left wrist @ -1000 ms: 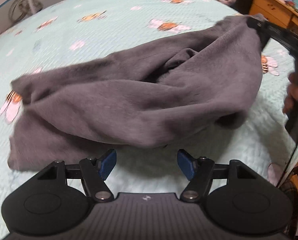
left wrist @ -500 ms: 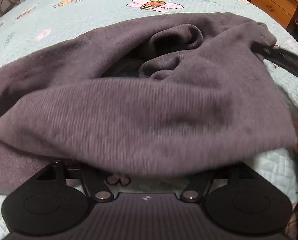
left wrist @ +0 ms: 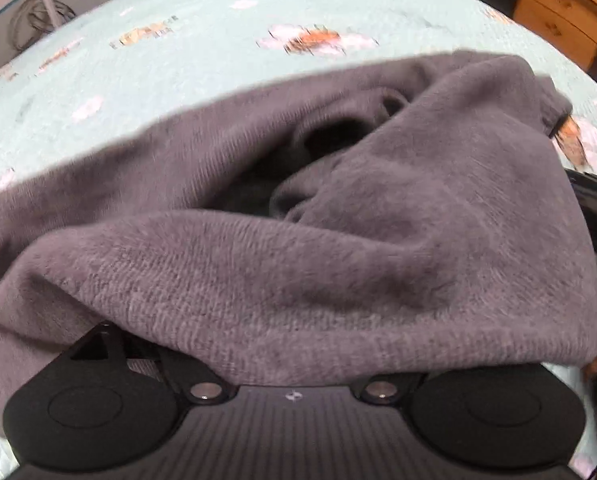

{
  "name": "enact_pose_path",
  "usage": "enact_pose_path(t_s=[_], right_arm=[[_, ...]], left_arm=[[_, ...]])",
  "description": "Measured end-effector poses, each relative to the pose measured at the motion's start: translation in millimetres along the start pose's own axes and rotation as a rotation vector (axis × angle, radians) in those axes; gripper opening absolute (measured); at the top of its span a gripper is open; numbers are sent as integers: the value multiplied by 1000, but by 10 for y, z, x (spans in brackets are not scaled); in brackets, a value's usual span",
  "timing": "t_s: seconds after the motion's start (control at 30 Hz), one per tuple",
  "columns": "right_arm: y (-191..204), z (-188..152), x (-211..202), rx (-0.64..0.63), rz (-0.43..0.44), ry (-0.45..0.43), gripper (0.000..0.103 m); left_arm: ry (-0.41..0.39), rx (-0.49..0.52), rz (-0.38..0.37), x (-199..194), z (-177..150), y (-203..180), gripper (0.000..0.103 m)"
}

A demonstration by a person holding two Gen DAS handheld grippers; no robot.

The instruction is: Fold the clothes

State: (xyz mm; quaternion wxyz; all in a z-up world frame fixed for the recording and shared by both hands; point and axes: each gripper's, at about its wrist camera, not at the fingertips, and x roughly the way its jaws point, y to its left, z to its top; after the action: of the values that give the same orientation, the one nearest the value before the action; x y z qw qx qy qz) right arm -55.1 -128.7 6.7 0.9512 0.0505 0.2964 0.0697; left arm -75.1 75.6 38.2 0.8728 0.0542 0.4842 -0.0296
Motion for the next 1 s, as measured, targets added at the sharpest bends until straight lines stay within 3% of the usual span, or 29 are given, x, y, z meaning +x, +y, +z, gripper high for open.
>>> enact_pose_path(t_s=[0.13,0.3,0.37,0.43,0.47,0.63,1.0], right_arm=[[111,146,356,-64,-72,19,37],[194,3,190,-148,-111,27,39],[169,-67,112,-144,-138,12,52],[125,-99,89,-120,-181,9,87],[81,-81,134,-92,-202,31,90],[-42,-79,153,-32,-170,46,91],[-9,-62,156,-37,-174,47,92]], left_arm=[[14,-32,16,140,152,39,72],[-8,26,27,95,-17,-93,74],[-3,17,21,21,-110,-45,74],[4,-1,12,-47,-188,20,74],[8,-5,7,-52,-198,45,75],[29,-20,-19,-94,-262,147,76],[22,5,-16,-126,-363,144,80]])
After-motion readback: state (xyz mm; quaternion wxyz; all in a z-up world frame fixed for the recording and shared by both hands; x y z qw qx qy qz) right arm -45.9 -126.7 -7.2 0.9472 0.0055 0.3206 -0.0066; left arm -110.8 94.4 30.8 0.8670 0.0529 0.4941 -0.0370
